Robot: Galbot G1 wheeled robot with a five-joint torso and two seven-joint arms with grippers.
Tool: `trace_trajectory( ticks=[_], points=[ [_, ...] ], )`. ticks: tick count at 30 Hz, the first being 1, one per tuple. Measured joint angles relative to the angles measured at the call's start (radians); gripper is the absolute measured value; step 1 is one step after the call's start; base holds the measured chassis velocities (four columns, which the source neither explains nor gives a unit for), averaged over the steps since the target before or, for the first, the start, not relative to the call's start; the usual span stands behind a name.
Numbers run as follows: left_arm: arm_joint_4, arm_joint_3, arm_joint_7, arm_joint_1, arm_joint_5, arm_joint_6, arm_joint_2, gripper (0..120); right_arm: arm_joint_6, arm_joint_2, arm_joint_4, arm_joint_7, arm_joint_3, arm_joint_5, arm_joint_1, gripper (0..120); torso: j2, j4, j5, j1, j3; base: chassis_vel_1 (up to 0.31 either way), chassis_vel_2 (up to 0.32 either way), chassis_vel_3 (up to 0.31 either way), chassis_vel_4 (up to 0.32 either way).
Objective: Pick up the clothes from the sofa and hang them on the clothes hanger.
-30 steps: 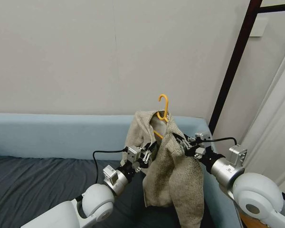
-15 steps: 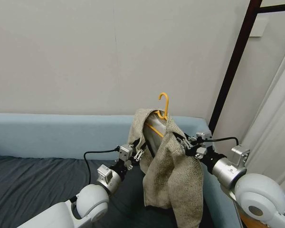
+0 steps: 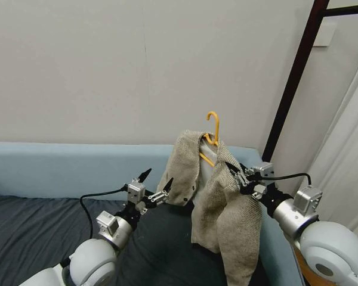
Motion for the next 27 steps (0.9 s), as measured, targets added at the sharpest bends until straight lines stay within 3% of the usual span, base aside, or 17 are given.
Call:
trace_trajectory(
  ticks=[5,9,14,15,18,27],
  points=[
    [-0.003,-0.073,-0.001,0.154,0.037,-0.049,-0.034,100,-0.015,-0.023,0.019,0.001,0.074,0.012,-0.046,8,0.0,0.0003,-0.0001,0.0,0.0,0.0,0.0,0.0,0.0],
    [0.003,-0.141,0.005,0.262,0.073,-0.092,-0.1,100,-0.028,-0.035,0.035,-0.004,0.183,0.017,-0.116,8,0.0,0.0,-0.0001,0.0,0.0,0.0,0.0,0.0,0.0],
    [0.029,-0.252,0.02,0.375,0.172,-0.147,-0.236,100,-0.037,-0.034,0.038,-0.024,0.371,-0.01,-0.248,8,0.0,-0.0001,0.0,0.0,0.0,0.0,0.0,0.0,0.0],
    [0.029,-0.252,0.02,0.375,0.172,-0.147,-0.236,100,-0.037,-0.034,0.038,-0.024,0.371,-0.01,-0.248,8,0.0,-0.0001,0.0,0.0,0.0,0.0,0.0,0.0,0.0],
    [0.039,-0.343,0.051,0.485,0.251,-0.213,-0.354,100,-0.053,-0.016,0.033,-0.029,0.482,-0.015,-0.332,8,0.0,-0.0002,0.0001,0.0,0.0,0.0,0.0,0.0,0.0],
    [0.06,-0.469,0.123,0.69,0.33,-0.379,-0.44,100,-0.112,0.038,0.035,0.009,0.622,-0.003,-0.378,8,0.0,0.0001,0.0,0.0,0.0,0.0,0.0,0.0,0.0]
  ],
)
